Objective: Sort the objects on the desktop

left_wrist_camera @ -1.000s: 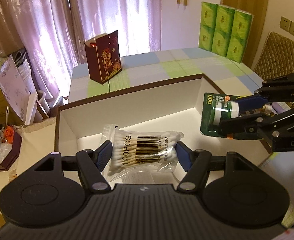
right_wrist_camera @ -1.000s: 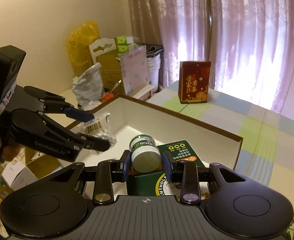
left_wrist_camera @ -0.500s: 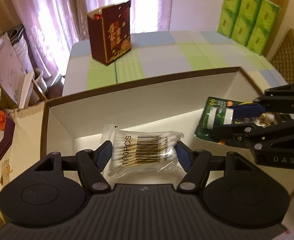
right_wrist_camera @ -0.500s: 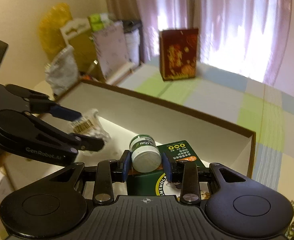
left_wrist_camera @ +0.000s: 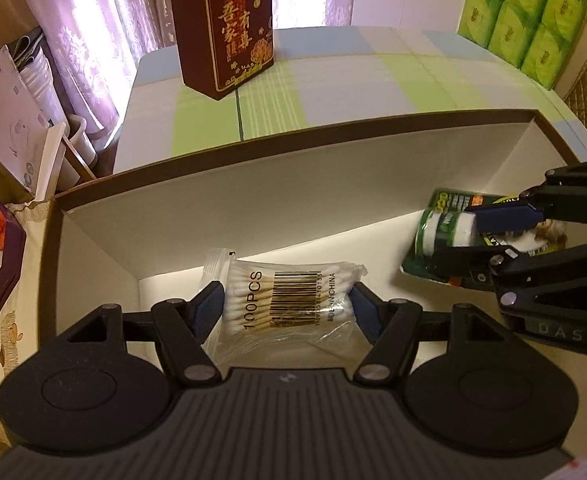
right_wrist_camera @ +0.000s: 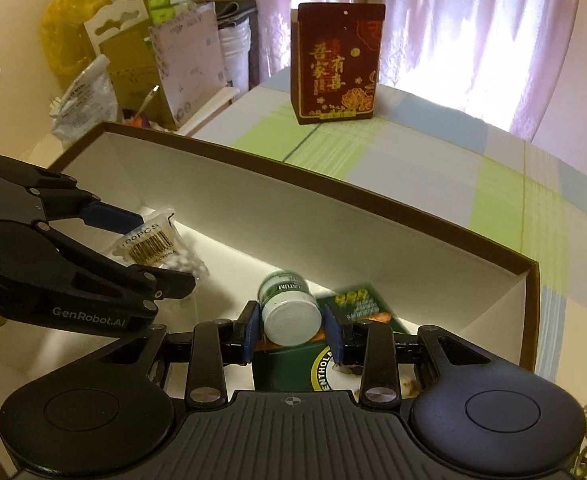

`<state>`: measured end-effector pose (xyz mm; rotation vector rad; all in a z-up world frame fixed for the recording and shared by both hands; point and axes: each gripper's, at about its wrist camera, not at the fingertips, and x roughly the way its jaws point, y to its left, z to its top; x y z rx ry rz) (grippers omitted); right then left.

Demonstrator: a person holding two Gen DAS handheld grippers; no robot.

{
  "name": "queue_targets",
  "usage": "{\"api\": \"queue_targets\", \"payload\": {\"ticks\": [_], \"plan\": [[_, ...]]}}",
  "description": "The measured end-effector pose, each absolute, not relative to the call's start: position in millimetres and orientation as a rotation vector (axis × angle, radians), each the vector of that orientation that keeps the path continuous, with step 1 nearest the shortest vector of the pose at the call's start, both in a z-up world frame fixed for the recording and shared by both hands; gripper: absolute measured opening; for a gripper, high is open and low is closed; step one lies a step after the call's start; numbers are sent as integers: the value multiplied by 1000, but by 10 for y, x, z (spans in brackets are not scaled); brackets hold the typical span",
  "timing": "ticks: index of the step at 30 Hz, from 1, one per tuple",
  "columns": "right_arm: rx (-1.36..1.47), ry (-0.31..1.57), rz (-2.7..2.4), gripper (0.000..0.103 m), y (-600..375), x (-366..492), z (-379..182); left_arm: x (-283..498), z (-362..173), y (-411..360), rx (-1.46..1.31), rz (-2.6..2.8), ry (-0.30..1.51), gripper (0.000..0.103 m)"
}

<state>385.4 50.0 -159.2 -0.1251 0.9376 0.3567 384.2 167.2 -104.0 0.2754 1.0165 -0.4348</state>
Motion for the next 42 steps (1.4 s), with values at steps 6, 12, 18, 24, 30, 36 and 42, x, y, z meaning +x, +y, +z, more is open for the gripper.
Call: {"api": "queue_targets", "payload": {"ticks": [6,12,18,24,30,36,42], "plan": [[-159,925,363,62,507,3860,-1579,3843,-1105,1641,282,-431,1035,78],[-157,911,362,82,432,3745,-1470,3783,-1072,1663,273,-425,1043,91],[-146,877,375,96,386,3563,-1291,3664,-986,1648,263,-422,1048,97],[-120,839,386,101,318,3344,-1094,3484,-831,1650,268,-397,1040,100],[-92,801,399,101,255,3101,-929,3257,-629,1707,249,-367,1026,100],[-52,763,424,101,194,2818,-774,2976,-396,1751,235,-345,996,101],[-49,748,448,101,164,2528,-686,2646,-227,1815,198,-324,977,102]]}}
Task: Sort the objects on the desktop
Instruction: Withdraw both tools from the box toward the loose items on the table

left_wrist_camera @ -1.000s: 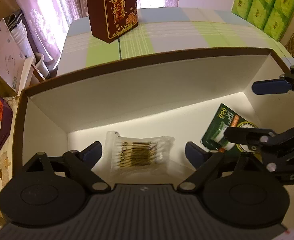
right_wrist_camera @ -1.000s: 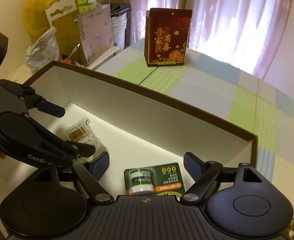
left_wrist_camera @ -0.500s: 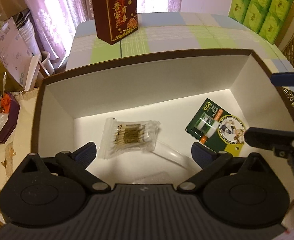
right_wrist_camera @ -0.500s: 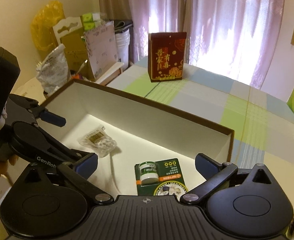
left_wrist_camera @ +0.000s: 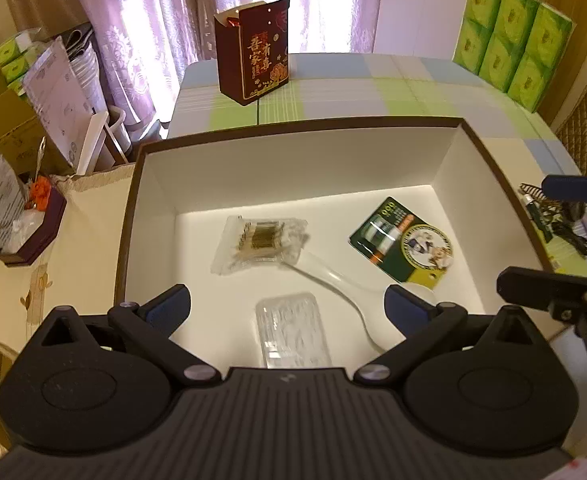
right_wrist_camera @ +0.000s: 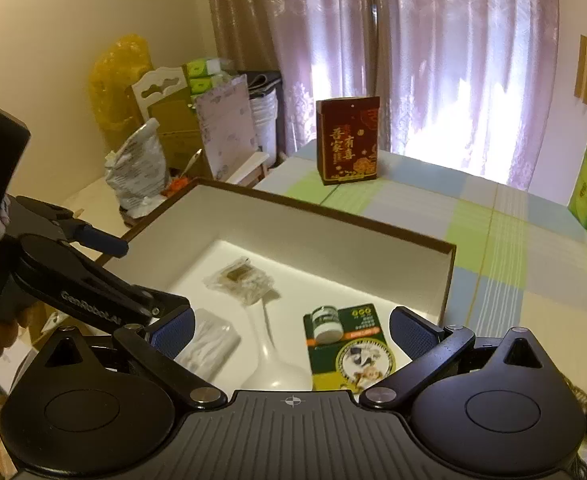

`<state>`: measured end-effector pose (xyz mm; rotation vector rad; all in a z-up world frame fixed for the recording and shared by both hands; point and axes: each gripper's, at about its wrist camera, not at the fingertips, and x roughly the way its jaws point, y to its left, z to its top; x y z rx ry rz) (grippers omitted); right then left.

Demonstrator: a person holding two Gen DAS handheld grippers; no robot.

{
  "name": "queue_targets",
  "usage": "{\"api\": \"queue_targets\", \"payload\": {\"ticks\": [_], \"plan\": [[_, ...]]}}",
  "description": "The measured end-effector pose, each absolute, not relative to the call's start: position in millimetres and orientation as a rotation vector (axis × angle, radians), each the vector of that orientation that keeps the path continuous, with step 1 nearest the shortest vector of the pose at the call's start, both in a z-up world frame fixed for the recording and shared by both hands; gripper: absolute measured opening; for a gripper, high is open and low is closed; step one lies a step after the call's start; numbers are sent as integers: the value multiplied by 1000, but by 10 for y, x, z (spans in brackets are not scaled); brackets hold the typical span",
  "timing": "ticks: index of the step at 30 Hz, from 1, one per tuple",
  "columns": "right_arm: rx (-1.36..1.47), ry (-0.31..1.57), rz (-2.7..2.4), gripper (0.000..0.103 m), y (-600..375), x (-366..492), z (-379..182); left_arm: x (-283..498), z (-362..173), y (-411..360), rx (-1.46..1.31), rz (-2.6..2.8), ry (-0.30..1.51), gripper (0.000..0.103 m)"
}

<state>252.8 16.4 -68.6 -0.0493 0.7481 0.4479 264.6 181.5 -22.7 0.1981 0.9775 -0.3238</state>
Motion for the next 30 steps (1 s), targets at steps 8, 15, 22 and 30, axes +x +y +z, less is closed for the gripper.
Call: {"api": "queue_targets", "payload": {"ticks": [8,15,22,30], "plan": [[-41,748,478,101,86,2195,-656,2235,-95,1839,167,-314,966,102],[6,749,470,101,-132,1990,-620,1947,-38,1742,151,-316,968,102],[24,768,459,101,-388,1798,-639,1725,-82,1593,152,-307,995,102],[77,826,451,101,-729,1572,-756,1493,-123,1404,133,-310,1013,102]]}}
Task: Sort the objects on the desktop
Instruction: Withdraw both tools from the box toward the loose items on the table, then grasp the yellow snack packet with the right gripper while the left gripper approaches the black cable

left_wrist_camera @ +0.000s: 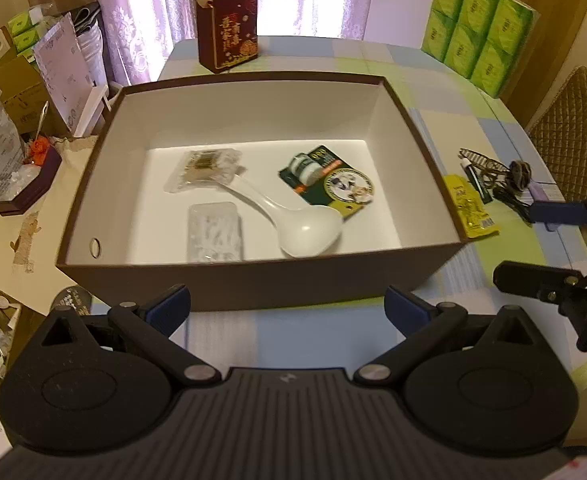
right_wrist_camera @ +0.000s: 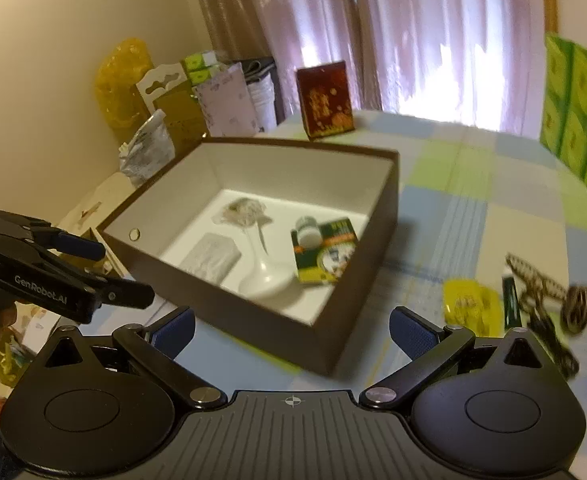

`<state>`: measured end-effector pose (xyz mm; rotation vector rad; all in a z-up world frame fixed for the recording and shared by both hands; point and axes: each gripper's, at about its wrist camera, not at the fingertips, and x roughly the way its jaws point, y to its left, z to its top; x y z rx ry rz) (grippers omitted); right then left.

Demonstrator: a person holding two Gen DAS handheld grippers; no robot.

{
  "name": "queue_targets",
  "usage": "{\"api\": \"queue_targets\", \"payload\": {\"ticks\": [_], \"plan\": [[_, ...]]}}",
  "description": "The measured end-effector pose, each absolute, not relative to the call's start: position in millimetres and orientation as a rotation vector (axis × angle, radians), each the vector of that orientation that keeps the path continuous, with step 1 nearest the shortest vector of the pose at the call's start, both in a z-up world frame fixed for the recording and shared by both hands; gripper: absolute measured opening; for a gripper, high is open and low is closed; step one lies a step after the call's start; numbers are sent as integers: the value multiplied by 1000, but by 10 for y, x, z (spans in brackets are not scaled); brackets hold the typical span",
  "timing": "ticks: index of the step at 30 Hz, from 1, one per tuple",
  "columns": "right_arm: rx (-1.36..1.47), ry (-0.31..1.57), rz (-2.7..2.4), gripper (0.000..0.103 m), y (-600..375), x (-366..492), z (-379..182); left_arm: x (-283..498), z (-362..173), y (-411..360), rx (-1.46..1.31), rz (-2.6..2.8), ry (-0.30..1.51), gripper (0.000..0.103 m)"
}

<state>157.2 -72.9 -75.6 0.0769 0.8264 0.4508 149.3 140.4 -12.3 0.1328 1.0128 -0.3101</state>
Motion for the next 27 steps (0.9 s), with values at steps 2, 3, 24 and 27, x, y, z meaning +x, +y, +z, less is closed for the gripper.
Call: {"api": "queue_targets", "payload": {"ticks": [2,3,24,27], "plan": [[114,847,437,101,-857,1528,-803,1454,-134,1345,131,-313,1016,102],[134,857,427,101,-922,1510,-832,1443,-139,1312,132,-314,1018,102],[872,896,87,62,-2355,1573,-1714,1755,-205,525,199,-412,1007,102],[961,882,60,57,-2451,1609,-1827,1854,-237,439,208,-429,1015,102]]}}
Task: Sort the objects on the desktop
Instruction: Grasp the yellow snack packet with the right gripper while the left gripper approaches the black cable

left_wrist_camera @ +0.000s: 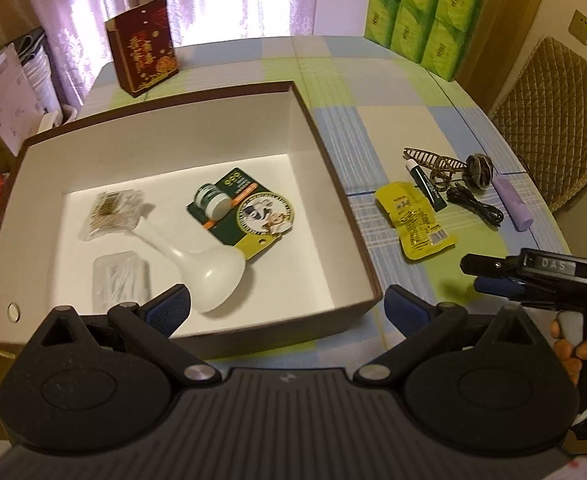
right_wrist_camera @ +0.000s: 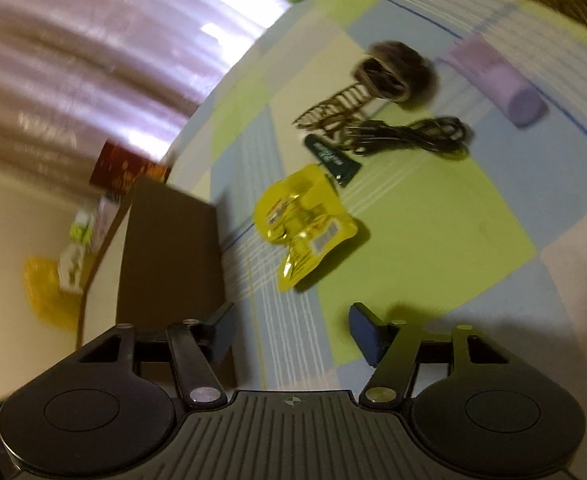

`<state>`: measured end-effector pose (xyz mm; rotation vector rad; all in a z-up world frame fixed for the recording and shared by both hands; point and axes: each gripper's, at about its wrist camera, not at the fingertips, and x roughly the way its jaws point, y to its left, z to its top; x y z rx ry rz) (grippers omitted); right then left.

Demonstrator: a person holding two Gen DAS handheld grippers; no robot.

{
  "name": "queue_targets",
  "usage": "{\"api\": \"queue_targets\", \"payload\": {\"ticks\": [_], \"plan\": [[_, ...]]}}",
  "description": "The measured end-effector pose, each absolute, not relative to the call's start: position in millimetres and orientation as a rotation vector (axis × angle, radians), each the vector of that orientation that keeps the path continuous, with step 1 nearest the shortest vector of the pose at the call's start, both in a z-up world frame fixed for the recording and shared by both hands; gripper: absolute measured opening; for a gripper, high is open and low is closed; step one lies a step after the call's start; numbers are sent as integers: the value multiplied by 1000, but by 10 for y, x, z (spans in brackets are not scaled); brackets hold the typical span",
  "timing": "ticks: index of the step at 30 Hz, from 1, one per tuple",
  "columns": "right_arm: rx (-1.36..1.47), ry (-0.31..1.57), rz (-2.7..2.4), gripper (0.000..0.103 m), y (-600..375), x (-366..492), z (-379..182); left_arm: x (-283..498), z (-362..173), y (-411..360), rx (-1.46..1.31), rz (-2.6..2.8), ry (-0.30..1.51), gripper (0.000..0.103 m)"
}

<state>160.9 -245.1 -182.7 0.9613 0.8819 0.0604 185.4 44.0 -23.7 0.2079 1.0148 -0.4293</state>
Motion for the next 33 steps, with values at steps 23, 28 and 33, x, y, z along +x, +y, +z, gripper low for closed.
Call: {"api": "queue_targets", "payload": {"ticks": [23,28,33], "plan": [[1270,764,2,0,-2753,1778,-2381,2523,-348,-37,285,-497,1010,102],[1265,745,31,0,-2835,1671,-2273,2473,-339,-126,305,-511,1004,102],[1265,722,57,0,-2940,1506,-2118,2376,-306,-221,322,-533,994,102]]}}
